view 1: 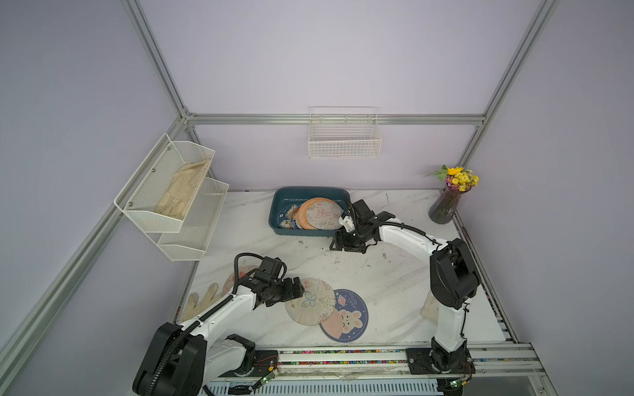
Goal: Put the coasters into the storage box
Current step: Pick up the coaster from the center of the board.
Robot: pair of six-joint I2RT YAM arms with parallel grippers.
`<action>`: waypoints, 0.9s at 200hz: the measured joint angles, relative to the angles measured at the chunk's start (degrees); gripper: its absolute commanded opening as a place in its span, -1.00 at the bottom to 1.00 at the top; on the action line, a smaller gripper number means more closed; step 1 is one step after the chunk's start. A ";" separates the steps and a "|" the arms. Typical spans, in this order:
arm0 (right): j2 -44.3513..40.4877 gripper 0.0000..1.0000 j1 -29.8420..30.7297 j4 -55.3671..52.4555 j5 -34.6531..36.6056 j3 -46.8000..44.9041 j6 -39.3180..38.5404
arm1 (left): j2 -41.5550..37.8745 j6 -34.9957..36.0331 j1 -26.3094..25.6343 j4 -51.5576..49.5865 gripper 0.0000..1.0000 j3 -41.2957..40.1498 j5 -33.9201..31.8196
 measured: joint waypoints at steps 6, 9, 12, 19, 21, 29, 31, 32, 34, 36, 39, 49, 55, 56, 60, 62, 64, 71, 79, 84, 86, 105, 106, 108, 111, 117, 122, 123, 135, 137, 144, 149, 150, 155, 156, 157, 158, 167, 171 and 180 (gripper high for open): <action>-0.35 0.41 0.92 0.61 -0.09 -1.40 0.24 | -0.07 -0.09 -0.42 -0.20 0.90 0.00 -0.02; -0.52 0.41 1.36 0.85 -0.15 -2.12 0.37 | -0.13 -0.15 -0.61 -0.33 0.90 0.00 -0.02; -0.66 0.41 1.79 1.09 -0.15 -2.71 0.52 | -0.15 -0.22 -0.79 -0.44 0.90 0.00 -0.02; -0.92 0.41 2.71 1.60 -0.20 -4.02 0.92 | -0.26 -0.50 -1.29 -0.70 0.90 0.00 -0.09; -0.98 0.41 2.95 1.77 -0.22 -4.39 1.05 | -0.28 -0.57 -1.46 -0.79 0.90 0.00 -0.11; -1.31 0.41 3.89 2.54 -0.33 -5.86 1.60 | -0.44 -1.03 -2.05 -1.18 0.90 0.00 -0.28; -1.40 0.41 4.17 2.71 -0.35 -6.21 1.73 | -0.48 -1.05 -2.19 -1.25 0.90 0.00 -0.33; -1.40 0.41 4.26 2.75 -0.35 -6.32 1.79 | -0.50 -1.07 -2.29 -1.33 0.90 0.00 -0.37; -1.46 0.41 4.50 2.91 -0.35 -6.62 1.88 | -0.50 -1.14 -2.40 -1.38 0.90 0.00 -0.42; -1.53 0.41 4.70 3.02 -0.39 -6.91 1.99 | -0.57 -1.25 -2.58 -1.51 0.90 0.00 -0.48; -1.62 0.41 5.03 3.19 -0.42 -7.28 2.16 | -0.61 -1.38 -2.78 -1.62 0.90 0.00 -0.59; -1.88 0.41 6.12 3.96 -0.55 -8.48 2.89 | -0.83 -1.66 -3.48 -2.27 0.89 0.00 -0.94; -2.01 0.41 6.78 4.48 -0.61 -9.07 3.17 | -0.96 -1.86 -3.82 -2.60 0.89 0.00 -1.22; -2.03 0.41 6.84 4.52 -0.59 -9.14 3.23 | -0.98 -1.90 -3.87 -2.62 0.89 0.00 -1.25; -2.12 0.41 7.30 4.83 -0.63 -9.55 3.43 | -1.09 -2.12 -4.09 -2.82 0.89 0.00 -1.42; -2.14 0.41 7.50 4.98 -0.66 -9.73 3.58 | -1.14 -2.19 -4.17 -2.91 0.89 0.00 -1.49; -2.21 0.41 7.72 5.14 -0.66 -9.94 3.63 | -1.16 -2.34 -4.31 -3.02 0.89 0.00 -1.51; -2.36 0.41 8.37 5.68 -0.68 -10.60 4.13 | -1.27 -2.64 -4.57 -3.28 0.89 0.00 -1.70; -2.47 0.41 9.09 6.25 -0.72 -11.30 4.68 | -1.36 -2.95 -4.85 -3.54 0.89 0.00 -1.88; -2.56 0.41 9.44 6.62 -0.72 -11.76 4.94 | -1.36 -3.04 -5.05 -3.67 0.88 0.00 -1.92; -2.60 0.40 9.62 6.86 -0.74 -11.96 4.98 | -1.36 -3.06 -5.11 -3.69 0.88 0.00 -1.97; -3.23 0.38 10.99 8.13 -0.76 -14.01 6.21 | -1.36 -3.15 -5.57 -3.74 0.87 -0.02 -2.05; -3.28 0.39 11.04 8.17 -0.76 -14.10 6.27 | -1.36 -3.17 -5.60 -3.74 0.86 -0.02 -2.05; -3.32 0.38 11.17 8.33 -0.79 -14.32 6.40 | -1.36 -3.17 -5.64 -3.74 0.86 -0.02 -2.05; -3.45 0.38 11.32 8.44 -0.79 -14.58 6.58 | -1.36 -3.19 -5.73 -3.72 0.86 -0.02 -2.01; -3.69 0.37 11.63 8.74 -0.79 -15.23 6.97 | -1.36 -3.21 -5.86 -3.72 0.86 -0.04 -2.01; -3.89 0.37 11.85 8.87 -0.79 -15.67 7.30 | -1.36 -3.21 -5.92 -3.69 0.86 -0.04 -1.95; -3.93 0.37 11.87 8.87 -0.79 -15.74 7.32 | -1.36 -3.23 -5.97 -3.67 0.86 -0.04 -1.92; -4.28 0.35 12.35 9.25 -0.79 -16.59 7.91 | -1.33 -3.23 -6.16 -3.65 0.85 -0.04 -1.88; -4.33 0.34 12.41 9.29 -0.81 -16.68 8.00 | -1.33 -3.23 -6.16 -3.65 0.85 -0.04 -1.88; -4.44 0.34 12.61 9.51 -0.83 -17.00 8.33 | -1.31 -3.26 -6.23 -3.58 0.85 -0.07 -1.81; -4.52 0.34 12.79 9.73 -0.85 -17.22 8.52 | -1.29 -3.30 -6.23 -3.50 0.84 -0.11 -1.66; -4.55 0.34 12.81 9.73 -0.85 -17.25 8.57 | -1.29 -3.30 -6.23 -3.48 0.84 -0.11 -1.64; -4.66 0.34 12.98 9.88 -0.85 -17.46 8.74 | -1.27 -3.45 -6.27 -3.41 0.84 -0.13 -1.60; -4.70 0.34 13.03 9.90 -0.85 -17.55 8.81 | -1.27 -3.45 -6.27 -3.39 0.84 -0.15 -1.60; -4.72 0.33 13.05 9.94 -0.85 -17.59 8.83 | -1.25 -3.48 -6.27 -3.37 0.84 -0.15 -1.57; -4.74 0.33 13.07 9.97 -0.85 -17.64 8.85 | -1.22 -3.48 -6.27 -3.37 0.84 -0.15 -1.55; -5.09 0.32 13.38 10.21 -0.87 -18.14 9.22 | -1.14 -3.61 -6.27 -3.15 0.84 -0.13 -1.44; -5.18 0.32 13.40 10.27 -0.90 -18.34 9.38 | -1.07 -3.63 -6.27 -3.08 0.84 -0.15 -1.42; -5.46 0.32 13.49 10.40 -0.87 -18.84 9.66 | -0.94 -3.67 -6.27 -2.91 0.84 -0.15 -1.36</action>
